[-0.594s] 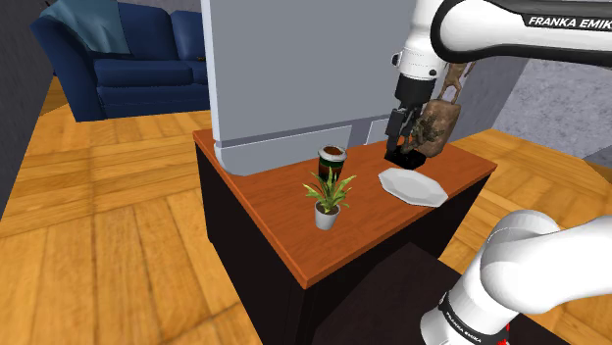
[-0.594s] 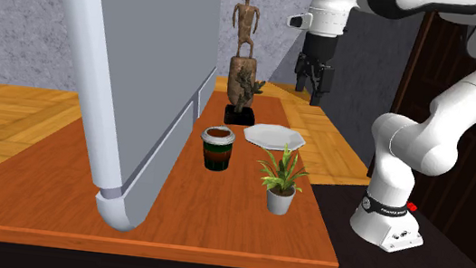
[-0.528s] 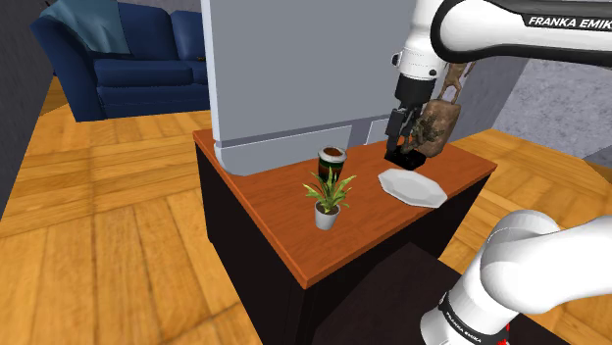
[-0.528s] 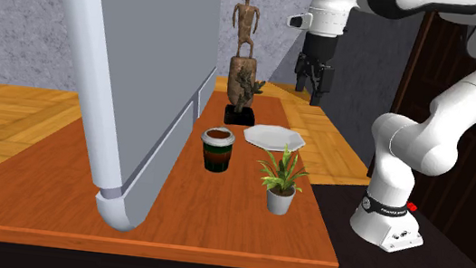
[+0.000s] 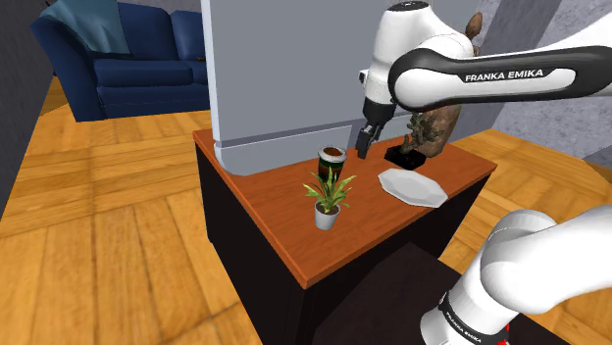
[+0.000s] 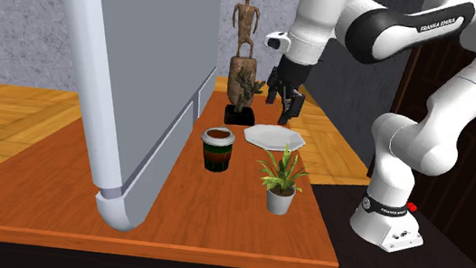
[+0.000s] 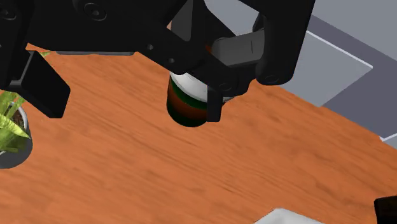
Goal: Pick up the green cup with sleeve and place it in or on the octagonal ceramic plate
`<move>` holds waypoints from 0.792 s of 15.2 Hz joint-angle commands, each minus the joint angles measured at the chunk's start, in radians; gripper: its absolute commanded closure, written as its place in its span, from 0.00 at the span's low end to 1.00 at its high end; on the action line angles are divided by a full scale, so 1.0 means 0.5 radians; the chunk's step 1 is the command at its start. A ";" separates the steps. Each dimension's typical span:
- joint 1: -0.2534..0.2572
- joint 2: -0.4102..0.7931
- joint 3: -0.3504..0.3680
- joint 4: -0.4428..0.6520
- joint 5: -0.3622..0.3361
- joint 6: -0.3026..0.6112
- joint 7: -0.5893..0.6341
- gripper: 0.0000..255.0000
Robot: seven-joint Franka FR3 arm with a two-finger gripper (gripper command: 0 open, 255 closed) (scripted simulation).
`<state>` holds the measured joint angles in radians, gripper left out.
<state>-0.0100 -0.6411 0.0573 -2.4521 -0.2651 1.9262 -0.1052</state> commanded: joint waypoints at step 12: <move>-0.208 0.610 0.249 -0.022 -0.736 0.875 0.396 0.00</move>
<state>-0.1080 -0.3469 0.1824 -2.4614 -0.6206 2.3488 0.0860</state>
